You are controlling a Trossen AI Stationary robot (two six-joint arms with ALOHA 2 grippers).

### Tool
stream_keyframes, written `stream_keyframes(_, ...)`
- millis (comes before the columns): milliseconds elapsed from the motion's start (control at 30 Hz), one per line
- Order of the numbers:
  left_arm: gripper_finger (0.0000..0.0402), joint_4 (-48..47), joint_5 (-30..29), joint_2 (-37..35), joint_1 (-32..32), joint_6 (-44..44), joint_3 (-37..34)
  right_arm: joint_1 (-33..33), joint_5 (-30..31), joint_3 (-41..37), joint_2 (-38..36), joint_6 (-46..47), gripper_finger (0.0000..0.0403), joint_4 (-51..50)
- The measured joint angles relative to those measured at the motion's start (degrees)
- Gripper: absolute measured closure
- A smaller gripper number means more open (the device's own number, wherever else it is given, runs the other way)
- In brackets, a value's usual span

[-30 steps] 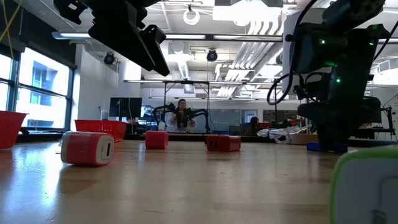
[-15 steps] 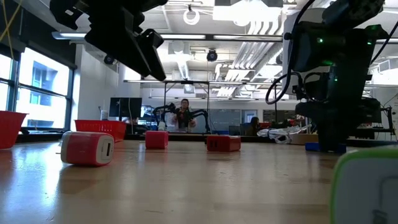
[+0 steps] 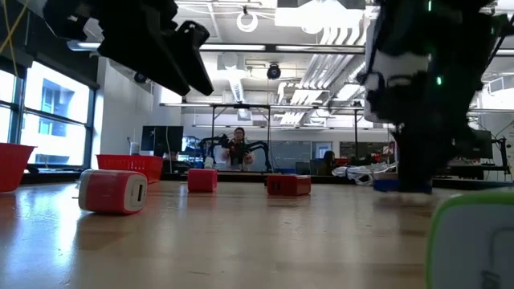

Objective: Pick & Place Office items
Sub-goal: Put the blue digital clock into the bottom red bin

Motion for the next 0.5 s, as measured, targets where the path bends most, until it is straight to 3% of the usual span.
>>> stream_keyframes(167,0.0183,0.9,-8.32,0.0,-1.59,4.27,0.0,3.23,-2.48,6.78,-0.12,-7.89,0.0267,8.05)
stream_keyframes(367,0.0183,9.09,-9.17,0.0,-1.55,14.89,0.0,4.79,-5.33,11.28,-0.23,-19.82,0.0267,23.58)
stream_keyframes(500,0.0183,14.52,-9.15,0.0,-1.84,23.99,0.0,4.09,-6.97,11.39,-0.29,-22.91,0.0266,30.08)
